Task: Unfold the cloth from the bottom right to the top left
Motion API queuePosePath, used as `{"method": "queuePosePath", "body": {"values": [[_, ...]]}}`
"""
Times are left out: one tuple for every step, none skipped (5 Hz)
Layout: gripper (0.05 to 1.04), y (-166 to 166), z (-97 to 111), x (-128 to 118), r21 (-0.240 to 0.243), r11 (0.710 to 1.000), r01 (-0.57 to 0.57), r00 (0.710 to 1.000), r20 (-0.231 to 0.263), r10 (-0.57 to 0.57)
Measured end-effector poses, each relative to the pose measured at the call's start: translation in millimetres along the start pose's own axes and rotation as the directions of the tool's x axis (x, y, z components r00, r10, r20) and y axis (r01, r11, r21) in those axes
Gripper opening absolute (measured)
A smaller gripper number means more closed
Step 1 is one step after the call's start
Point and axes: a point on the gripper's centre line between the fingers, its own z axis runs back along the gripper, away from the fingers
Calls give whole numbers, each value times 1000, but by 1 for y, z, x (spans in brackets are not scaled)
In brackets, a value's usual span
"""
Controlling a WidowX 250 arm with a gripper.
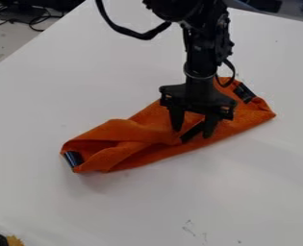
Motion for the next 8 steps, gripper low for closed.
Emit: {"method": "queuePosePath", "body": {"values": [[359,2,-5,0,-16,1000,0,1000,-14,0],[160,1,-8,-1,-29,999,12,1000,-27,-13],[69,2,-7,-1,-25,999,24,999,-33,-24],[55,4,-1,2,13,1000,26,999,-48,-26],[55,10,32,21,35,999,27,999,21,-27],[55,46,50,48,28,1000,4,998,66,-6],[54,79,61,77,38,999,12,992,126,-17],[68,116,23,94,37,999,2,997,75,-5]]}}
